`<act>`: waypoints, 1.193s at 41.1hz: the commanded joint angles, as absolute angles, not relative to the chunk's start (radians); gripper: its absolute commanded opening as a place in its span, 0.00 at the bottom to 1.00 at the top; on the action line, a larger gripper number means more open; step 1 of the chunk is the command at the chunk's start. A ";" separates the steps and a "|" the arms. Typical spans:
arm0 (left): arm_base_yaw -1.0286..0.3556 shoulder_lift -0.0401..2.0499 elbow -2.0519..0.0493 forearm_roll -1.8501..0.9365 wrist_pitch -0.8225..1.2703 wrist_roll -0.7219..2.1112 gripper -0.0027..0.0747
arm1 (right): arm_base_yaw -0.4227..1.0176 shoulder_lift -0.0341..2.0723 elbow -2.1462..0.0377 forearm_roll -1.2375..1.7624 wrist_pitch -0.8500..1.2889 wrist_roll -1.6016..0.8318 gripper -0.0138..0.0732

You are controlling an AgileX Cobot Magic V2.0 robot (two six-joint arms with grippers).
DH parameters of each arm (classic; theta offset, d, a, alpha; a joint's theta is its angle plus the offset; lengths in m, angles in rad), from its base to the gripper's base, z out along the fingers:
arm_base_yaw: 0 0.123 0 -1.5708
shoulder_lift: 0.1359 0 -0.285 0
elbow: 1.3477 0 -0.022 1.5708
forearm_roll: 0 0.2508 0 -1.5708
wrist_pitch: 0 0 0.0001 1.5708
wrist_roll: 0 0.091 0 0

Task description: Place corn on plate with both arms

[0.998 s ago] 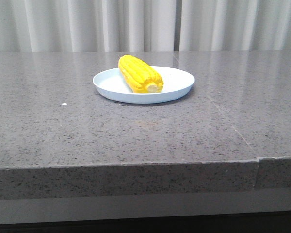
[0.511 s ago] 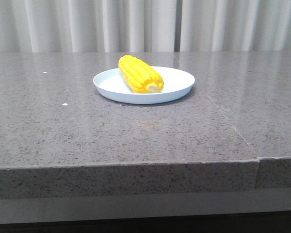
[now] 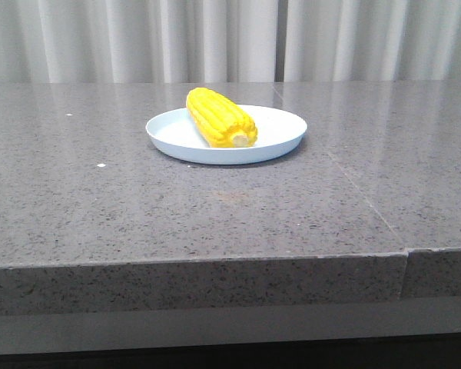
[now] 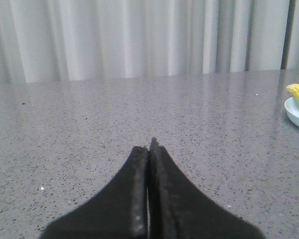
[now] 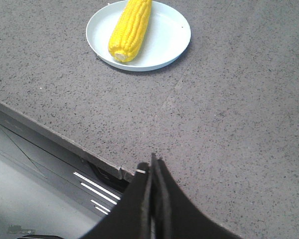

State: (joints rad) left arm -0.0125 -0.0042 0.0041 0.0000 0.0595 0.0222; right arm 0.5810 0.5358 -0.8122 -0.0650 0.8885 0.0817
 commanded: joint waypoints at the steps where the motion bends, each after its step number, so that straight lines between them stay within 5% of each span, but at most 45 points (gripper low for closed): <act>1: -0.019 -0.025 0.008 0.000 -0.028 0.011 0.01 | 0.578 0.542 -0.837 -0.077 0.820 0.074 0.08; 37: -0.019 -0.025 0.008 0.000 -0.028 0.011 0.01 | 0.576 0.532 -0.825 -0.078 0.812 0.074 0.08; 49: -0.019 -0.025 0.008 0.000 -0.028 0.011 0.01 | 0.307 0.235 -0.472 0.018 0.433 0.074 0.08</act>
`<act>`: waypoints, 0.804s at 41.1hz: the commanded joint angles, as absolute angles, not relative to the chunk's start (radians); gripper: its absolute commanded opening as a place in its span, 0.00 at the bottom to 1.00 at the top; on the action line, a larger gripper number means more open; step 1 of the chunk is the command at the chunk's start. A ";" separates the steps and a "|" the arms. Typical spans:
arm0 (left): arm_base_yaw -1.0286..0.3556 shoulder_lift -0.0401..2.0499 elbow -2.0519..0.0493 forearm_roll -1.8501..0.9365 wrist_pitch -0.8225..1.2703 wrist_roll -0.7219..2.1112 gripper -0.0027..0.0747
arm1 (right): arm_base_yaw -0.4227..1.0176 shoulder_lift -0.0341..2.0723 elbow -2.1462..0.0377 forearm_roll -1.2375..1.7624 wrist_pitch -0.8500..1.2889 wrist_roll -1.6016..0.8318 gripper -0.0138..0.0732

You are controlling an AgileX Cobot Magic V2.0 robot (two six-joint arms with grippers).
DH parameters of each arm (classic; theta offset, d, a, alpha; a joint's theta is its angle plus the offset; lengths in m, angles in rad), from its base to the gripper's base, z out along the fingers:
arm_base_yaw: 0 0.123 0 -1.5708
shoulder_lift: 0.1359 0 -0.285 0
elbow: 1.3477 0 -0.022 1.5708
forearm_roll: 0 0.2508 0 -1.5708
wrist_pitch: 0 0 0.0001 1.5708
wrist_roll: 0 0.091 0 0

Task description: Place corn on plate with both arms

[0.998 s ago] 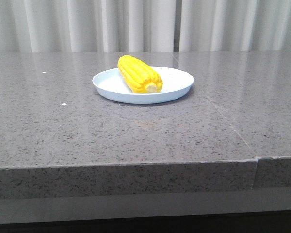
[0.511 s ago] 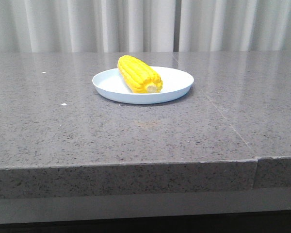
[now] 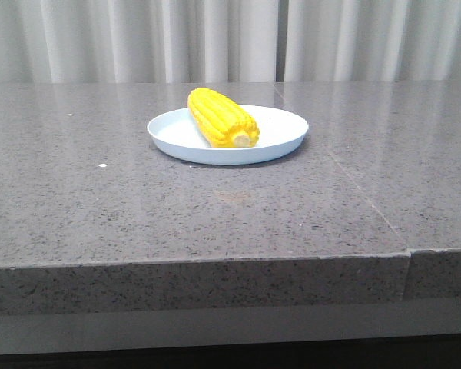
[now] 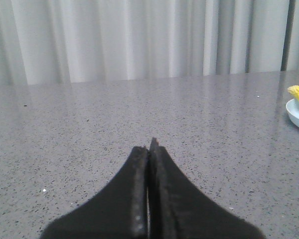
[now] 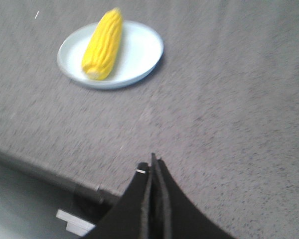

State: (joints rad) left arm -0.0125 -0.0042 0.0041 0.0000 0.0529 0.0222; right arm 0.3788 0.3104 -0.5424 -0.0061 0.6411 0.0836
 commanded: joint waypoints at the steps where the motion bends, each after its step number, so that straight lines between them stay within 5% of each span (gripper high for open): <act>1: -0.019 -0.025 0.008 0.000 -0.028 0.011 0.01 | 0.287 0.203 -0.431 0.022 0.386 0.074 0.08; 16: -0.019 -0.025 0.008 0.000 -0.028 0.011 0.01 | 0.081 -0.007 -0.081 0.027 0.025 0.075 0.08; 33: -0.019 -0.025 0.008 0.000 -0.028 0.011 0.01 | 0.051 -0.022 0.011 0.027 -0.063 0.075 0.08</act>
